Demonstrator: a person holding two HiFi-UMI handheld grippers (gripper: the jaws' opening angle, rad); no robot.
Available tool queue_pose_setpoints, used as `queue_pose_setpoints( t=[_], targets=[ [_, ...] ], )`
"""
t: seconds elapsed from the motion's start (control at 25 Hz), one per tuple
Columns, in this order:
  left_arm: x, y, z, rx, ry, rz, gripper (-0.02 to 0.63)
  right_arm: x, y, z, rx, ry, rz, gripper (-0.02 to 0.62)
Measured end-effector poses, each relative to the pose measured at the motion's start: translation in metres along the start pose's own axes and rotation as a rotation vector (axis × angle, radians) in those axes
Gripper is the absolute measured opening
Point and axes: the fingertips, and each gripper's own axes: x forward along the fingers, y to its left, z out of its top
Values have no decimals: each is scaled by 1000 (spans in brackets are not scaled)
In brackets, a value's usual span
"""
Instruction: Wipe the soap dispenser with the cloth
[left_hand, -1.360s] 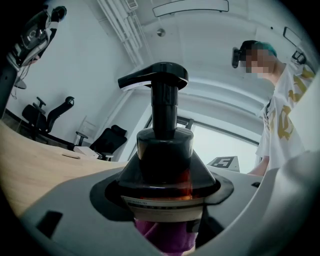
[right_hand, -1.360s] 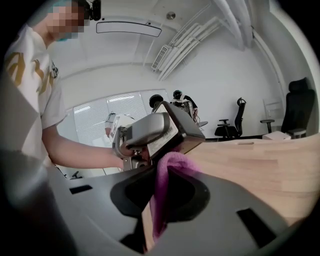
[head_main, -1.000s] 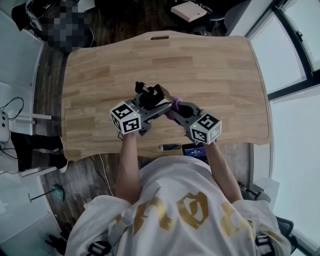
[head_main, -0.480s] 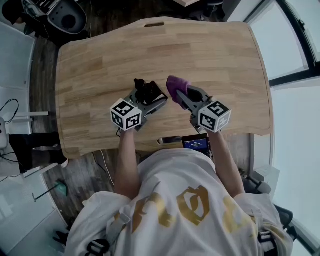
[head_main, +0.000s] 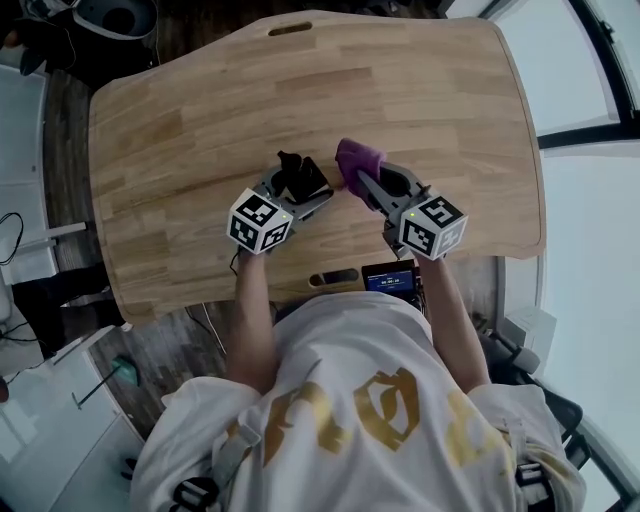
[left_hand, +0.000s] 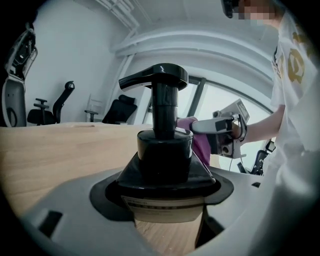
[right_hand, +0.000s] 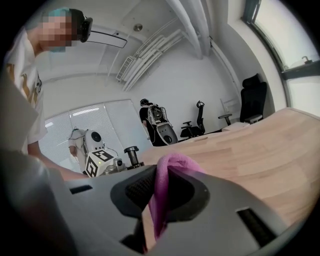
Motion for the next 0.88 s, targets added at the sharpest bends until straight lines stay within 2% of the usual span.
queue_pose_setpoints(
  t=[0.16, 0.36, 0.48, 0.76, 0.88],
  targets=[
    [14, 5, -16, 45, 74, -18, 350, -1, -15, -7, 13, 19, -33, 51],
    [25, 8, -26, 88, 122, -31, 351, -7, -39, -6, -19, 9, -133, 51],
    [27, 13, -33, 139, 150, 1, 351, -9, -48, -6, -14, 3, -180, 50],
    [37, 20, -50, 248, 220, 39, 351, -4, -50, -11, -5, 18, -183, 51],
    [38, 22, -52, 261, 225, 38, 351, 0, -50, -12, -6, 26, -176, 51]
  ],
)
